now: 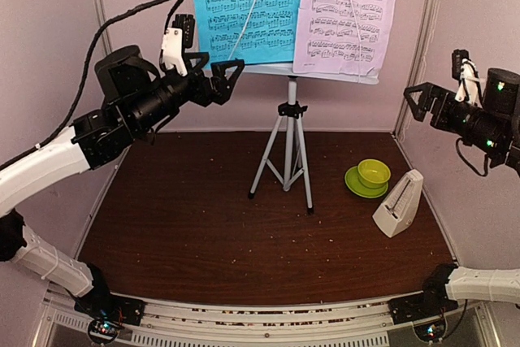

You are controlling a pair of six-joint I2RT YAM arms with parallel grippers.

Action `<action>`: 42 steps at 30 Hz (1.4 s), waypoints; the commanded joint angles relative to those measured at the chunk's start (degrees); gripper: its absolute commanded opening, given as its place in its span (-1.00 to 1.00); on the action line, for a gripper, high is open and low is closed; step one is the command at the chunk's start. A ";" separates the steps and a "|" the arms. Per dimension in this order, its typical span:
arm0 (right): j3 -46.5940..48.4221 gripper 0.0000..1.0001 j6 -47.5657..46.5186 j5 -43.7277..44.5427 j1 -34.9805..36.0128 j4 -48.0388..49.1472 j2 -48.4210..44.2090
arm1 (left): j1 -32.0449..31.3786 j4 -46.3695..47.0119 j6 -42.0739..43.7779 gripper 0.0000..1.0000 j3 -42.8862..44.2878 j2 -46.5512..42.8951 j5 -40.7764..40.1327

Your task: Set up the instrument practice props

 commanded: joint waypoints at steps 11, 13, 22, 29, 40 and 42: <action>-1.76 1.00 39.67 16.57 -3.72 -37.73 8.89 | 0.68 -12.16 -15.93 0.96 -6.15 -4.07 -13.99; -3.39 1.00 41.73 15.90 -4.69 -37.21 9.48 | 0.68 -12.68 -16.33 0.96 -6.18 -4.20 -15.59; -6.03 1.00 50.35 15.86 -8.86 -37.30 14.76 | 0.68 -13.78 -17.00 0.96 -7.06 -4.48 -19.01; -6.28 1.00 52.35 15.88 -10.35 -34.45 20.32 | 0.68 -14.80 -15.13 0.96 -7.39 -5.05 -21.18; -7.05 0.95 53.70 16.06 -12.35 -30.98 29.14 | 1.12 -16.65 -15.00 0.96 -8.89 -6.53 -24.15; -7.81 0.92 53.35 16.19 -12.99 -30.18 30.04 | 1.27 -16.75 -15.09 0.96 -9.17 -6.68 -24.42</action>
